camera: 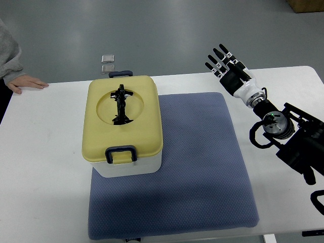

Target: Open white storage box with right hand

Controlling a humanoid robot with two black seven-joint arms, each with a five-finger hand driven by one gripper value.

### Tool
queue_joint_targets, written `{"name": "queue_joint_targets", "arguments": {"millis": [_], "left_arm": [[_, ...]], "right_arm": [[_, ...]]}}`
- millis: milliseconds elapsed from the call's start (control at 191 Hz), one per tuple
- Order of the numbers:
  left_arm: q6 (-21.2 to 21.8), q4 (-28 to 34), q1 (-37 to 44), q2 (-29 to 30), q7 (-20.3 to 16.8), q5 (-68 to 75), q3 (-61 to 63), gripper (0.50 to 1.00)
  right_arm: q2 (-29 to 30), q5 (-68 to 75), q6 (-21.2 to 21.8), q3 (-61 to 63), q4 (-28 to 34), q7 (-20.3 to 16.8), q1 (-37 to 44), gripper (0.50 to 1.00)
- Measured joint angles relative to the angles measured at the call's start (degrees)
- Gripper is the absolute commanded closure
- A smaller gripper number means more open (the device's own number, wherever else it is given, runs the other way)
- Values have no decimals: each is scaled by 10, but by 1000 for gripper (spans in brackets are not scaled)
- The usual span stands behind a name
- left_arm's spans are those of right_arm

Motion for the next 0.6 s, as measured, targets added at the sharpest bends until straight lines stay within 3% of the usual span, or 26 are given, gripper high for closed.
{"name": "queue_joint_targets", "arguments": {"millis": [602], "left_arm": [[1, 2, 0, 0, 0, -1, -2, 500]], "right_arm": [[-3, -37, 5, -3, 10, -1, 8, 572]]}}
